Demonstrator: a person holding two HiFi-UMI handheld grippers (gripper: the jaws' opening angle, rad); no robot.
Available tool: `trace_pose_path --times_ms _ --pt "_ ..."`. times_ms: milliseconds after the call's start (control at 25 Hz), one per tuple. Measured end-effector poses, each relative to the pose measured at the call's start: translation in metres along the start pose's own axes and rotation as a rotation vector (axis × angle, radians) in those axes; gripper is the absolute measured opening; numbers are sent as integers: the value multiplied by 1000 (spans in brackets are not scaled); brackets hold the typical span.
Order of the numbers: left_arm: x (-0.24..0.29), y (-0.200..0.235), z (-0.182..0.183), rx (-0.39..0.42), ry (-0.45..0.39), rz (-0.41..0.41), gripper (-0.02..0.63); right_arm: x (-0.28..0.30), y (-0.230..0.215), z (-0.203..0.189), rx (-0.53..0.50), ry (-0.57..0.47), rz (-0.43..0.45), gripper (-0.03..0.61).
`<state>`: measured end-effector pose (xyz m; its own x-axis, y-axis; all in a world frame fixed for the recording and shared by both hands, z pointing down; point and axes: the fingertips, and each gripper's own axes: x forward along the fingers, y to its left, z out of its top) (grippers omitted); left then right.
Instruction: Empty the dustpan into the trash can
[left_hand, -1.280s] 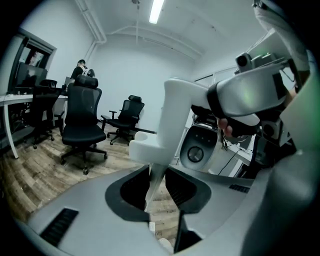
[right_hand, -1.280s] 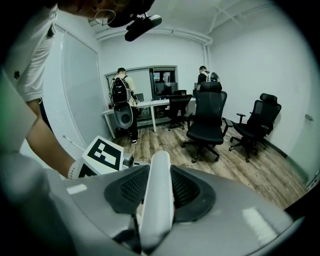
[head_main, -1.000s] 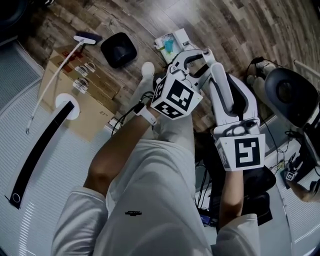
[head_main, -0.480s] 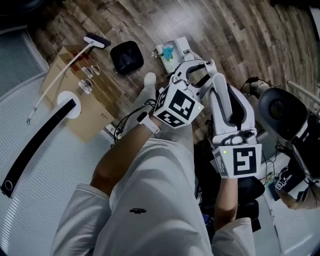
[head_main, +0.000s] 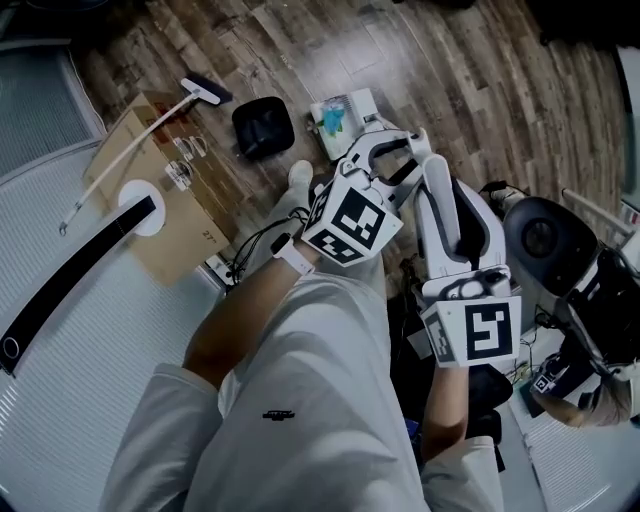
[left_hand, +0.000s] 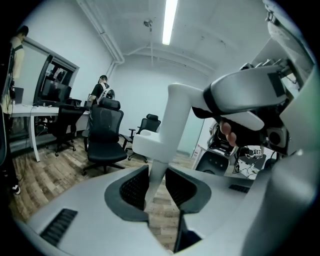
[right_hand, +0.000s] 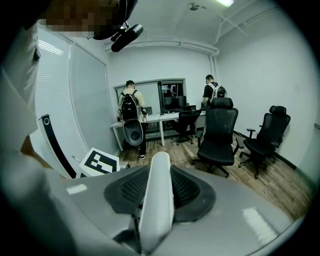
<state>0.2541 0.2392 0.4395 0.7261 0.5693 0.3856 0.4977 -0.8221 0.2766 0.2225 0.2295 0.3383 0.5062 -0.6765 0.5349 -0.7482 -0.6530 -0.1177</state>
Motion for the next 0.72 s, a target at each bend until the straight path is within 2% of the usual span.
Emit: trace_pose_path --times_ms 360,720 --pt "-37 17 35 -11 -22 43 106 -1 29 43 -13 -23 42 139" --pt "-73 33 63 -17 -60 112 106 -3 60 77 -84 -45 121 138"
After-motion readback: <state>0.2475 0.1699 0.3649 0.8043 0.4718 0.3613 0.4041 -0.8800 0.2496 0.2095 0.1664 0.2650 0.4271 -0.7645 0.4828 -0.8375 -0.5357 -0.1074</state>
